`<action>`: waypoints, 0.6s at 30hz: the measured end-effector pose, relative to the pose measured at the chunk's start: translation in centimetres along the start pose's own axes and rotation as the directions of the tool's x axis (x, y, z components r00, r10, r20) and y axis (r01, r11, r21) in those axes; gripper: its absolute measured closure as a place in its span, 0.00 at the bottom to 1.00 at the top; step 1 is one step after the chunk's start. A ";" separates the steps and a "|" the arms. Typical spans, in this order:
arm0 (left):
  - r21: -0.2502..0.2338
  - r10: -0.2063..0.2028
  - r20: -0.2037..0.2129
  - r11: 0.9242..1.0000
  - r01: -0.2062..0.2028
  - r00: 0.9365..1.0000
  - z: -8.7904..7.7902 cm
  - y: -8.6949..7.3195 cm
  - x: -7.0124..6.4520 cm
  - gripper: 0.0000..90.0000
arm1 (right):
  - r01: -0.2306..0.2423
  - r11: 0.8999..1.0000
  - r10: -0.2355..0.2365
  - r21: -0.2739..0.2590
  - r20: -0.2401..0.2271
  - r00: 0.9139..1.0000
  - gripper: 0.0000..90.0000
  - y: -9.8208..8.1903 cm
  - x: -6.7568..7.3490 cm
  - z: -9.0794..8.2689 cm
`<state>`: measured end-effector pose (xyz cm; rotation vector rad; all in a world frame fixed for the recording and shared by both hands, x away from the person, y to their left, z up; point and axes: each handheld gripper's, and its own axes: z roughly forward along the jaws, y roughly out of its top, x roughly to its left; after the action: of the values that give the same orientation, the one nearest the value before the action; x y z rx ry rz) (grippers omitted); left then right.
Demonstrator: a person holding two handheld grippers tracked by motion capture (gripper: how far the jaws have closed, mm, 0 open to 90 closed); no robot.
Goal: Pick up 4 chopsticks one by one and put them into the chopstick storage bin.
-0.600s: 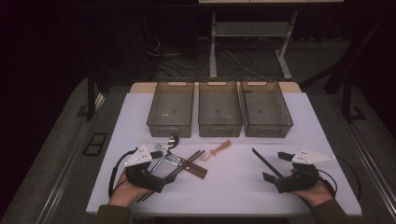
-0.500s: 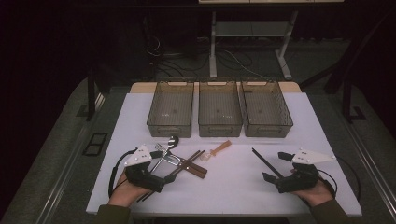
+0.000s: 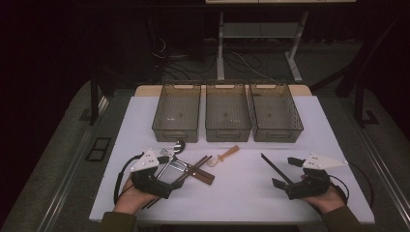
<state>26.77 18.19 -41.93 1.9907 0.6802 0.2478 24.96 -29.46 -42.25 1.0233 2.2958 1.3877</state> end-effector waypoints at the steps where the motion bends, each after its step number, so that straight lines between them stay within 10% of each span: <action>1: -0.002 0.000 0.000 1.000 0.000 1.000 0.0 0.0 0.0 0.02 | 0.003 1.000 -0.003 0.001 0.001 1.000 0.02 0.0 0.0 0.0; 18: 0.012 -0.002 0.028 1.000 0.002 1.000 -0.1 0.1 0.0 0.27 | -0.003 1.000 0.003 -0.004 0.005 1.000 0.02 0.0 0.0 0.0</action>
<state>26.74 18.21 -41.83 2.0012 0.6672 0.2140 24.97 -29.45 -42.22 1.0289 2.2878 1.3883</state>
